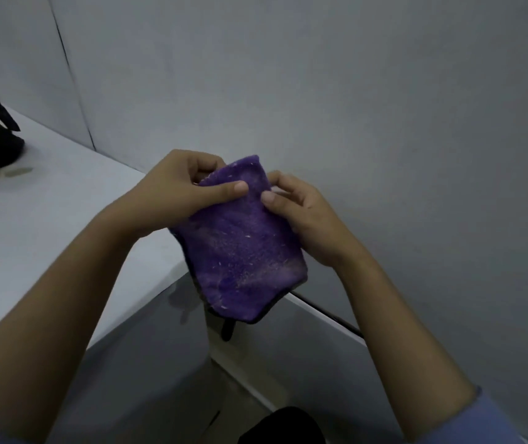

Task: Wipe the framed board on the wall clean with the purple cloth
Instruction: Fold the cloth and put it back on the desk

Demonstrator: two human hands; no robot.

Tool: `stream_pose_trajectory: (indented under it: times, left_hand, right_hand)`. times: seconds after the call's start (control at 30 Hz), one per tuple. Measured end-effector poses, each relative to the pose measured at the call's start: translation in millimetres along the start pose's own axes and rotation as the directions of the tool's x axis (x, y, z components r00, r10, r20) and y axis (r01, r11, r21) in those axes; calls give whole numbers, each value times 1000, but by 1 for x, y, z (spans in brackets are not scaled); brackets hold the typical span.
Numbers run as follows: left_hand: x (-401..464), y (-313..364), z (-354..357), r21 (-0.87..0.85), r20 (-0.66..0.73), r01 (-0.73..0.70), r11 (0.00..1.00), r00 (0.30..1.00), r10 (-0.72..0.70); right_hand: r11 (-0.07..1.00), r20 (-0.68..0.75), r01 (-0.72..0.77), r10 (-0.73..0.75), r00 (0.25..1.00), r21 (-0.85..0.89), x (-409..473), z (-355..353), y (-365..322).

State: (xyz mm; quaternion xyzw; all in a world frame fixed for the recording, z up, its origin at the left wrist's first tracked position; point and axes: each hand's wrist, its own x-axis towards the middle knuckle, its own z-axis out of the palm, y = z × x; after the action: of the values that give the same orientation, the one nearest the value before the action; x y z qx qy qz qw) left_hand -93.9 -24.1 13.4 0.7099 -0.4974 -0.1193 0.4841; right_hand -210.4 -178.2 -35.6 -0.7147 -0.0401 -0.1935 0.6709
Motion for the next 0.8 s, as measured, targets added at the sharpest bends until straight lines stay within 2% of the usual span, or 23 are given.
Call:
stream_pose_trajectory:
  times: [0.13,0.23,0.3,0.37,0.43,0.5,0.57,0.67,0.8]
  left_hand:
    - [4,-6,3,108,-50,-72,992,996,78]
    - [15,-18,-6,211,-70,-29,977,997,45]
    - [23,-31,-20,258,-100,17,966,995,9]
    - [32,-48,-34,303,-113,83,949,992,-51]
    - [42,-71,-43,338,-108,164,927,985,-135]
    - [50,-97,-45,325,-98,251,912,968,-231]
    - [55,-123,-42,305,-135,305,902,952,-276]
    - [62,-144,-35,417,-276,301,858,941,-196]
    - [67,-158,-26,539,-347,302,786,930,-119]
  right_hand:
    - [968,17,-156,156,988,196,-18,6,64]
    - [940,-121,-83,130,984,330,-15,22,81]
    - [953,-220,-57,126,967,296,-1,25,75]
    - [982,-274,-97,139,952,161,17,24,70]
    - [983,-309,-169,140,941,-70,36,22,68]
    - [915,-315,-195,80,946,-353,51,21,70]
    - [795,-304,-175,-12,953,-581,63,22,73]
    - [692,-275,-153,-67,959,-705,74,24,79]
    - [574,-203,-83,-149,968,-815,79,28,87]
